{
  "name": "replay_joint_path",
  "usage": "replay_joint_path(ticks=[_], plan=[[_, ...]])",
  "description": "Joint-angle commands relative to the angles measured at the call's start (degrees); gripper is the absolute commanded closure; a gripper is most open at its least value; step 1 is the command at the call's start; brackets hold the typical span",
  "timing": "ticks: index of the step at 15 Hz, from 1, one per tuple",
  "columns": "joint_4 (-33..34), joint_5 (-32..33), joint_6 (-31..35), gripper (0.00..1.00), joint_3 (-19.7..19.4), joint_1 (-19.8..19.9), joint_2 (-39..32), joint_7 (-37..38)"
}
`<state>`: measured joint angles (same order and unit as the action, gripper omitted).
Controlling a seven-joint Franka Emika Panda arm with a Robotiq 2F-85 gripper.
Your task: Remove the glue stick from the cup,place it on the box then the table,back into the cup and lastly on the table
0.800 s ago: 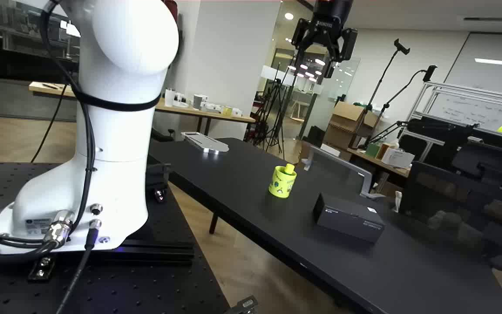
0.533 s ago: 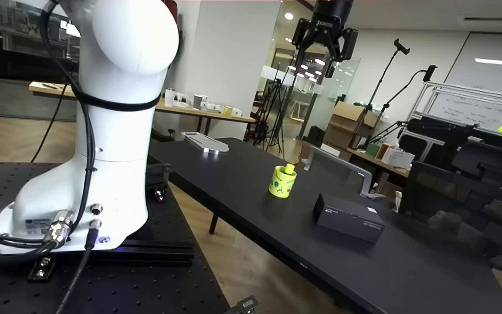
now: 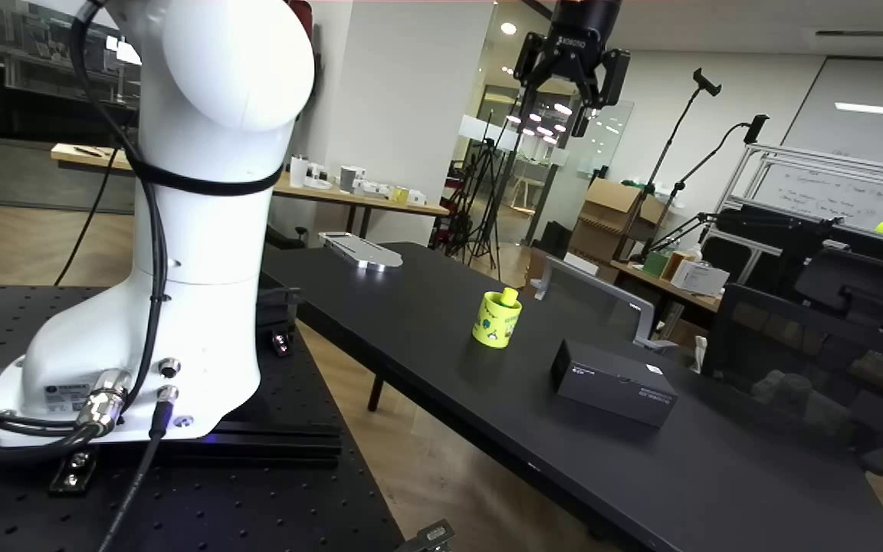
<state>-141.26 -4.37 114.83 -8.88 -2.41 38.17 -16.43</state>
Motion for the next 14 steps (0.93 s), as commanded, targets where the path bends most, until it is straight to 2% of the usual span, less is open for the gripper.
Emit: replay_joint_path(ticks=[1, 5, 7, 10, 14], plan=[[1.42, -0.69, 2.00, 0.00, -0.65, -0.63, -3.95, -3.03], [4.77, -3.09, 9.19, 0.00, -1.62, -2.14, -15.88, -7.29], [6.52, -5.14, 9.62, 0.00, -1.41, -3.06, -21.57, -10.01], [9.29, -6.02, 8.50, 0.00, 1.21, -3.36, -30.09, -11.93], [12.64, -1.77, 8.52, 0.00, 5.73, -2.32, -38.40, -10.14]])
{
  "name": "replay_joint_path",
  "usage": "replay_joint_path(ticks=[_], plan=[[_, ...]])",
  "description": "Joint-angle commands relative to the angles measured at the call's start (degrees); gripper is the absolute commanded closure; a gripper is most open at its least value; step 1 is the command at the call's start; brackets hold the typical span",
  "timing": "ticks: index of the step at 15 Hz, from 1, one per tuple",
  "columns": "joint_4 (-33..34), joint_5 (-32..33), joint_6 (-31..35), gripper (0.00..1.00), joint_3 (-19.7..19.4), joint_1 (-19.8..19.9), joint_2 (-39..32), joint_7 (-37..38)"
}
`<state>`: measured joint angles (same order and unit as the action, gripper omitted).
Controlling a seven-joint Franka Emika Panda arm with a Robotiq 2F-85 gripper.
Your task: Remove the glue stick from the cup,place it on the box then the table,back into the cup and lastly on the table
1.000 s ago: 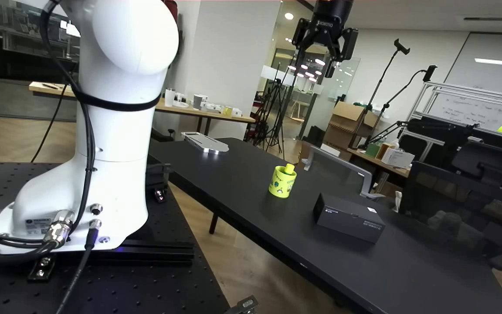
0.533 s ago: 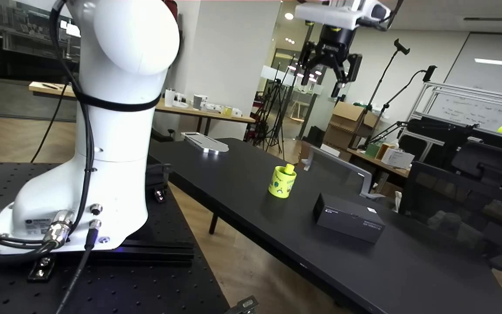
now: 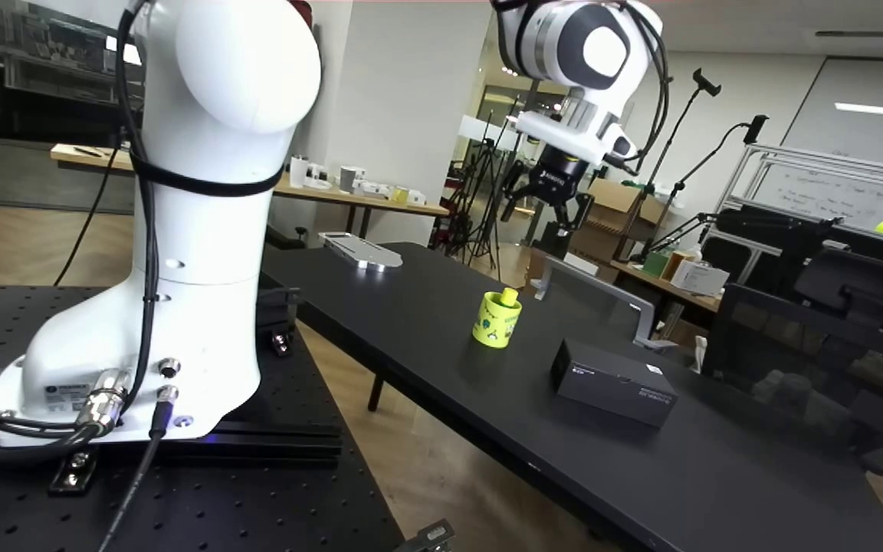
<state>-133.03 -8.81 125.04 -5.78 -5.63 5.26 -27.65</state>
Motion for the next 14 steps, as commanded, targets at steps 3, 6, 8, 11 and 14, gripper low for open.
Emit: replay_joint_path(ticks=[3, 6, 8, 11, 14], plan=[[5.89, 6.20, -1.56, 0.00, 4.80, 1.27, -8.76, 1.95], [4.12, 5.34, -0.05, 0.00, 5.89, 1.95, -8.57, 0.46], [4.07, 5.33, -0.04, 0.00, 6.16, 2.15, -8.78, 0.39], [4.07, 5.32, -0.04, 0.00, 6.12, 2.39, -8.74, 0.32], [4.07, 5.32, -0.04, 0.00, 6.13, 2.40, -8.74, 0.32]])
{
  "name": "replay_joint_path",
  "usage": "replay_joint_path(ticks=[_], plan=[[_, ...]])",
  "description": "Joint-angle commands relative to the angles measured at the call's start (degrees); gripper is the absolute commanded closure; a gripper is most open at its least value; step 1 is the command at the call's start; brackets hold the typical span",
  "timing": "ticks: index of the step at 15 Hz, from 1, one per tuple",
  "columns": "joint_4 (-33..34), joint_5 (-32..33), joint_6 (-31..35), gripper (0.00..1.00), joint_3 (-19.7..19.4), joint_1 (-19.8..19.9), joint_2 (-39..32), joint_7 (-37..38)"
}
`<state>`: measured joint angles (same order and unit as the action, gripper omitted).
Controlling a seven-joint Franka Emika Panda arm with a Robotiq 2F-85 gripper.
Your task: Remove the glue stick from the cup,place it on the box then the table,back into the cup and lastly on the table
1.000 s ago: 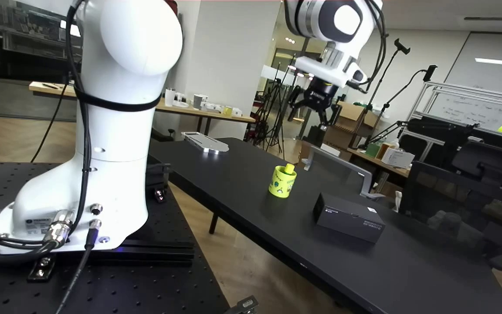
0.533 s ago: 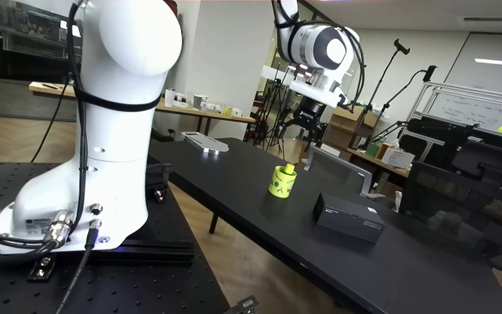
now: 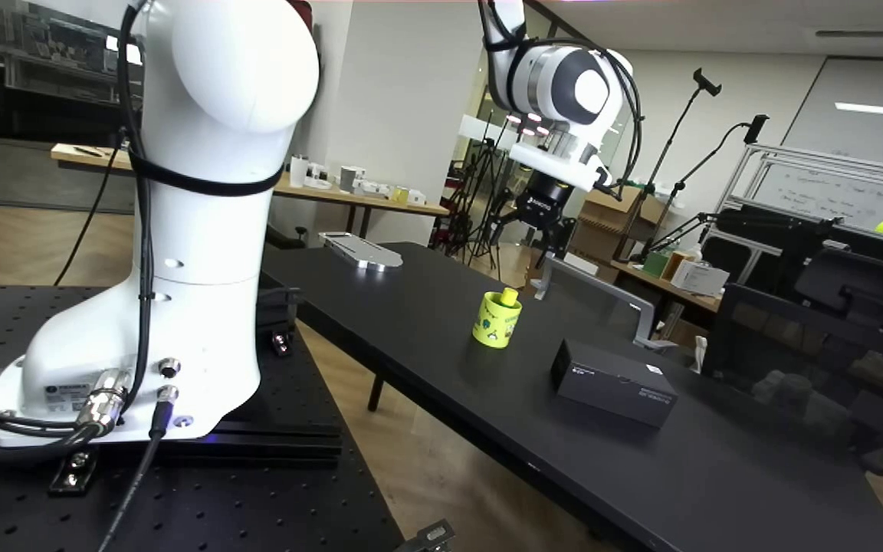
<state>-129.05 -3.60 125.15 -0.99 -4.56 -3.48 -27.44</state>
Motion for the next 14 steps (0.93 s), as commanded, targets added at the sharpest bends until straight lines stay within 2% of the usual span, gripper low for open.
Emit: replay_joint_path(ticks=[1, 9, 14], plan=[[1.91, 1.02, -0.05, 0.00, 1.42, 1.26, -1.67, 0.83], [23.05, 1.42, -5.50, 0.00, 4.07, 1.86, -20.31, 1.01], [33.24, 4.51, -9.01, 0.00, 5.49, 0.65, -29.55, 3.14]])
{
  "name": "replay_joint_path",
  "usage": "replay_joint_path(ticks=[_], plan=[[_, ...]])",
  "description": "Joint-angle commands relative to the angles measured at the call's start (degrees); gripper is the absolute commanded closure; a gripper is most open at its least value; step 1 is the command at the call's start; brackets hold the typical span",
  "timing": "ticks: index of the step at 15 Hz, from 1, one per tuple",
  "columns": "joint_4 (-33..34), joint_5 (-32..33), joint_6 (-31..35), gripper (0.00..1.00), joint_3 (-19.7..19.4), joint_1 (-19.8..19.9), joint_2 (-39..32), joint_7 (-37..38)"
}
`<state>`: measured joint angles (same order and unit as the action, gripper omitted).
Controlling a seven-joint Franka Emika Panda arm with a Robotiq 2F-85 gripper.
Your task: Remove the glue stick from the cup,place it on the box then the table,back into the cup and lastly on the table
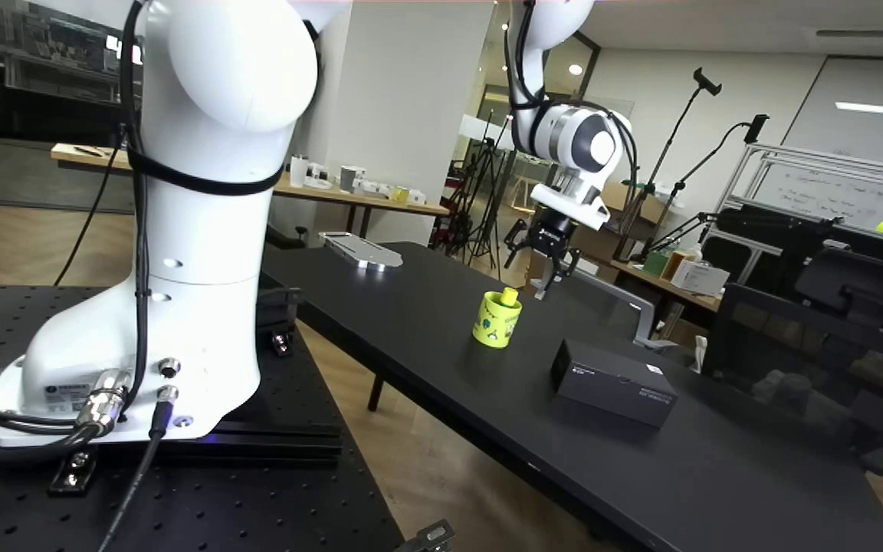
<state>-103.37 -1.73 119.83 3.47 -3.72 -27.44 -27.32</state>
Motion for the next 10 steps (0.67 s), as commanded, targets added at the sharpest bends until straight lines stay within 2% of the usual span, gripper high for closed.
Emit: replay_joint_path(ticks=[1, 8, 10], plan=[[8.93, 3.44, -4.01, 0.00, 1.01, -0.56, -6.87, 4.22], [16.10, 5.56, -8.15, 0.00, 1.02, -2.83, -13.39, 11.58], [17.60, 5.68, -10.09, 0.25, 0.86, -3.48, -14.41, 13.22]])
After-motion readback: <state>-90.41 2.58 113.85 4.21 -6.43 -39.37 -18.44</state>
